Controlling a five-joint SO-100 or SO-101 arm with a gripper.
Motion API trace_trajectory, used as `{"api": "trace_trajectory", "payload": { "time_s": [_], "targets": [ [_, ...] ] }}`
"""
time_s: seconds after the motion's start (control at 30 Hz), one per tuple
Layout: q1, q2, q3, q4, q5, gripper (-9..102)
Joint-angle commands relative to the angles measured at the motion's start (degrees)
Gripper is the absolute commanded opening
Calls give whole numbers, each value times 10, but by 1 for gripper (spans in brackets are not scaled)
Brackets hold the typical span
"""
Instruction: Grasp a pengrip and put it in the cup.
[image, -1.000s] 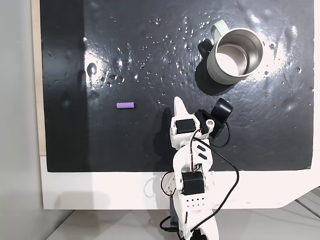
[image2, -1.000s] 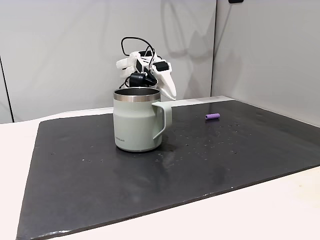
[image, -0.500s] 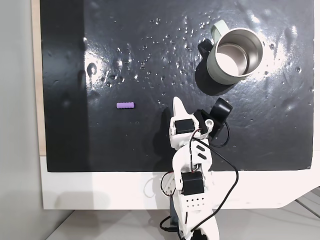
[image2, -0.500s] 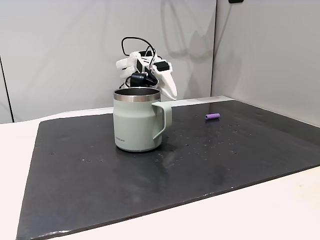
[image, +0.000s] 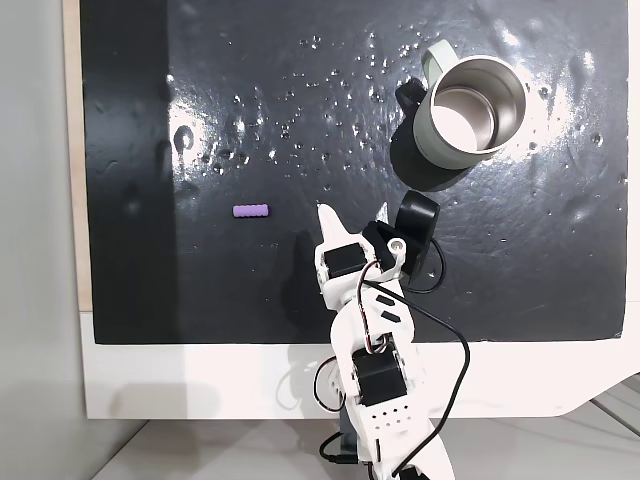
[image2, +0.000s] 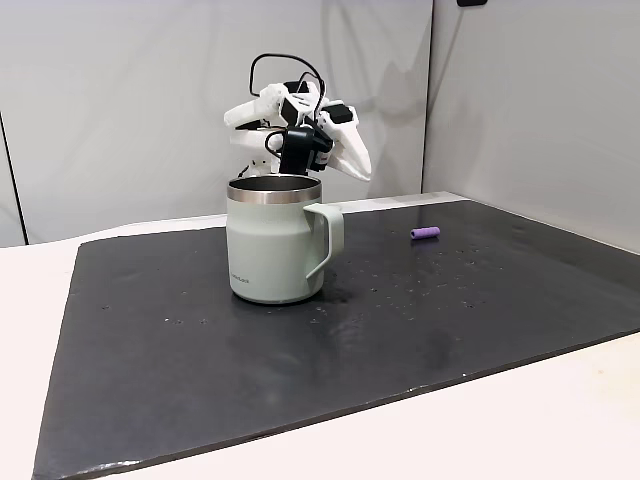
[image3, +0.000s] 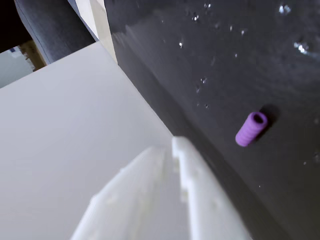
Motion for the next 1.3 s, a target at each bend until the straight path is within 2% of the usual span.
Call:
{"api": "trace_trajectory", "payload": {
  "time_s": [0.0,0.17,0.37,0.6,0.73,0.93,1.27],
  "targets": [
    [-4,-74,-108,16,9,0],
    [-53,-167,-261,127,33,0],
    [-91,-309,-454,278,114,0],
    [-96,-434,-561,340,154,2],
    [-105,-491,-584,352,191,9],
    [-158,-594,-663,380,251,27],
    [-235,-739,-755,414,328,28]
  ]
}}
